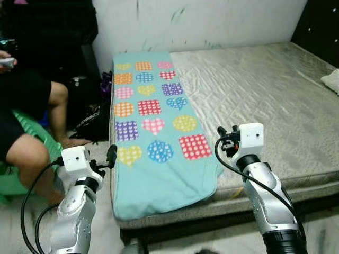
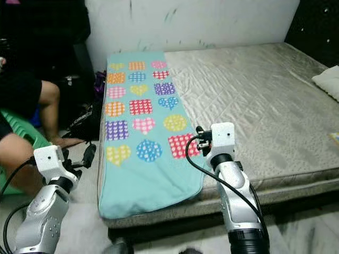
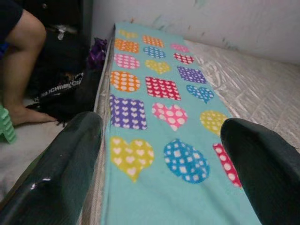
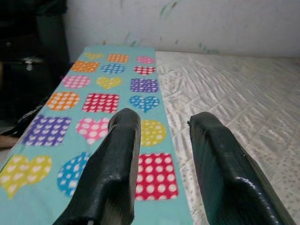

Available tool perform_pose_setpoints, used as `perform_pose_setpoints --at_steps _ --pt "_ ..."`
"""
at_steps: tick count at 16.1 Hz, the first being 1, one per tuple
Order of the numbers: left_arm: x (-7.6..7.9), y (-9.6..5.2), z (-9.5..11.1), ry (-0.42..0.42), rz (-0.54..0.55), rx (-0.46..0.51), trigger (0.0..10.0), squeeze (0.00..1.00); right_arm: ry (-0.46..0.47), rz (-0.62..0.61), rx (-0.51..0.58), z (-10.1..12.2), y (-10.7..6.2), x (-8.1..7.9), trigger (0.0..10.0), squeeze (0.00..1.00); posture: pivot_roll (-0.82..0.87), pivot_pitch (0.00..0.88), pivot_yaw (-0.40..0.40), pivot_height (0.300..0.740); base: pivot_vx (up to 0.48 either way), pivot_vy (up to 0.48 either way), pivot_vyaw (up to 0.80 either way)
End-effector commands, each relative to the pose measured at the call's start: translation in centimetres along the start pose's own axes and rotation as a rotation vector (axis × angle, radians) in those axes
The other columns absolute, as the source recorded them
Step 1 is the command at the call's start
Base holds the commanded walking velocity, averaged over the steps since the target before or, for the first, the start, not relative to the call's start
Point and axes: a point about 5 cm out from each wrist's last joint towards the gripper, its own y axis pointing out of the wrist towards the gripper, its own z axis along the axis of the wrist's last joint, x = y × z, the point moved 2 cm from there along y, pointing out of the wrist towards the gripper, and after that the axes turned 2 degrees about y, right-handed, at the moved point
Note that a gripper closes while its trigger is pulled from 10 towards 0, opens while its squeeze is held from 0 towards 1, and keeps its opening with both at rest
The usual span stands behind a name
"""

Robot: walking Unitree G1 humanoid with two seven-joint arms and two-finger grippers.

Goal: Clean up the room

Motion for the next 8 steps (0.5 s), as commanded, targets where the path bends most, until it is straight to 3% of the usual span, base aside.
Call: perform_pose_setpoints --at_steps 1,3,8 --pt "-0.45 -0.1 0.05 0.0 0.017 0.002 10.0 0.0 -0.004 0.012 0.012 0.26 -0.1 -0.21 10.0 0.0 -0.14 0.0 0.036 0.635 0.0 0.0 0.0" --pt "-0.39 -0.08 0.16 0.003 0.008 0.009 10.0 0.0 -0.009 0.015 0.012 0.23 -0.15 -0.11 10.0 0.0 -0.14 0.0 0.036 0.635 0.141 0.0 0.0" --pt "-0.4 -0.15 0.23 0.005 0.004 0.016 10.0 0.0 -0.024 0.026 0.011 0.1 -0.27 -0.13 10.0 0.0 -0.14 0.003 0.036 0.635 0.358 0.0 0.0"
